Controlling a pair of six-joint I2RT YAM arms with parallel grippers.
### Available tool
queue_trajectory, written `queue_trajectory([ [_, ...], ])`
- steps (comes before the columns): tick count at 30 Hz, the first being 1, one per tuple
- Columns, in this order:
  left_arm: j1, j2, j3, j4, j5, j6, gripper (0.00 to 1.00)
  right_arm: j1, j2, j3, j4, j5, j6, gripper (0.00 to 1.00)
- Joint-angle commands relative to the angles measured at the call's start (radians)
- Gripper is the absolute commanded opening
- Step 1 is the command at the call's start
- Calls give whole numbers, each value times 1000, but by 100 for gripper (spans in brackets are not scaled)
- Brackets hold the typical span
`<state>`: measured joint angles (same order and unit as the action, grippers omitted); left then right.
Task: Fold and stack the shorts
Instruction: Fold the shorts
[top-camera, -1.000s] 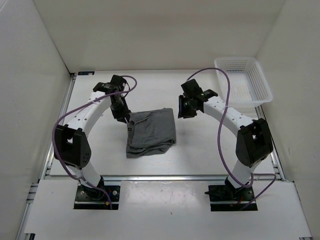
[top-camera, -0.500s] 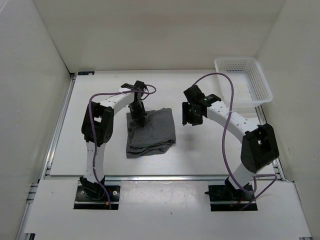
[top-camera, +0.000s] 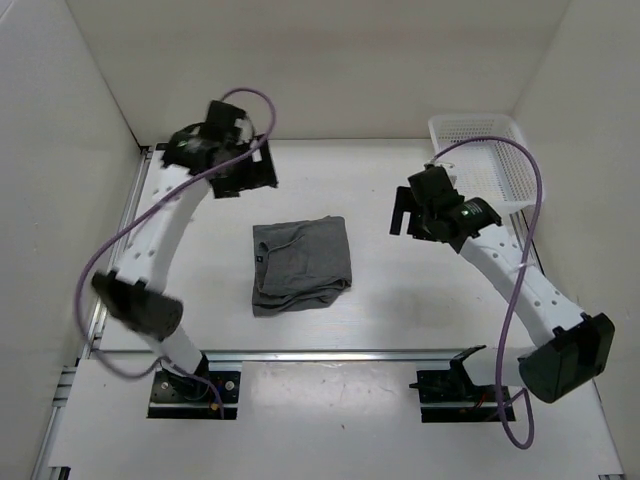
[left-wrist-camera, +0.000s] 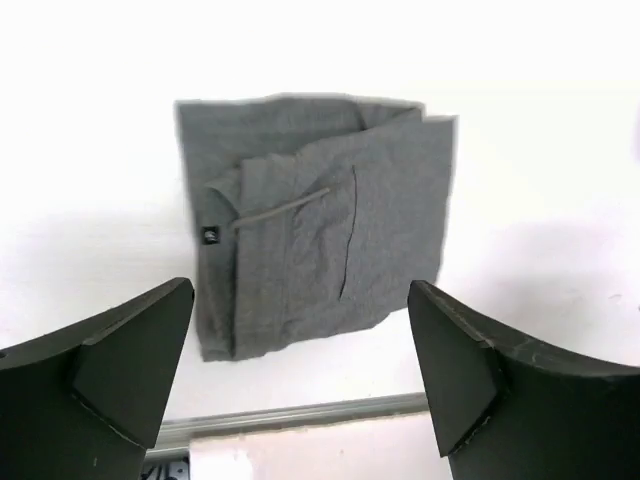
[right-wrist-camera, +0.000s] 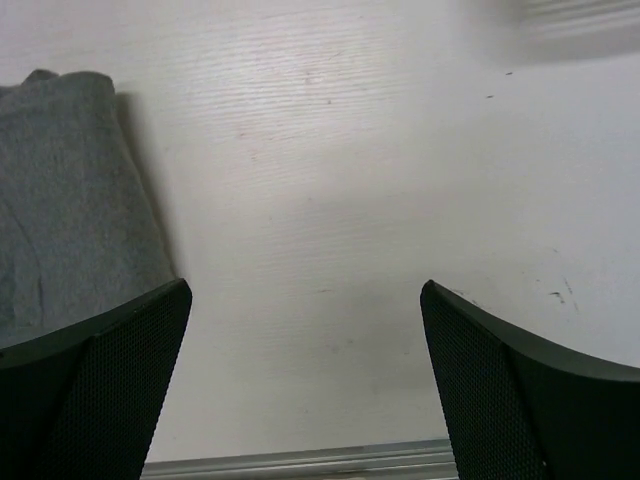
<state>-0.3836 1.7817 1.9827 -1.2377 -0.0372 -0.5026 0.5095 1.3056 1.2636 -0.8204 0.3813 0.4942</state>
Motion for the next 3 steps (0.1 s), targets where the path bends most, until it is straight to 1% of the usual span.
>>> queue_trajectory([
  [1,64,-264,-103,-69,-91,24,100,-11,-61,6,-33,100,20,100],
  [3,84,-370,-162,-57,-122,13,100,-11,-72,-6,-42,114,10,100],
])
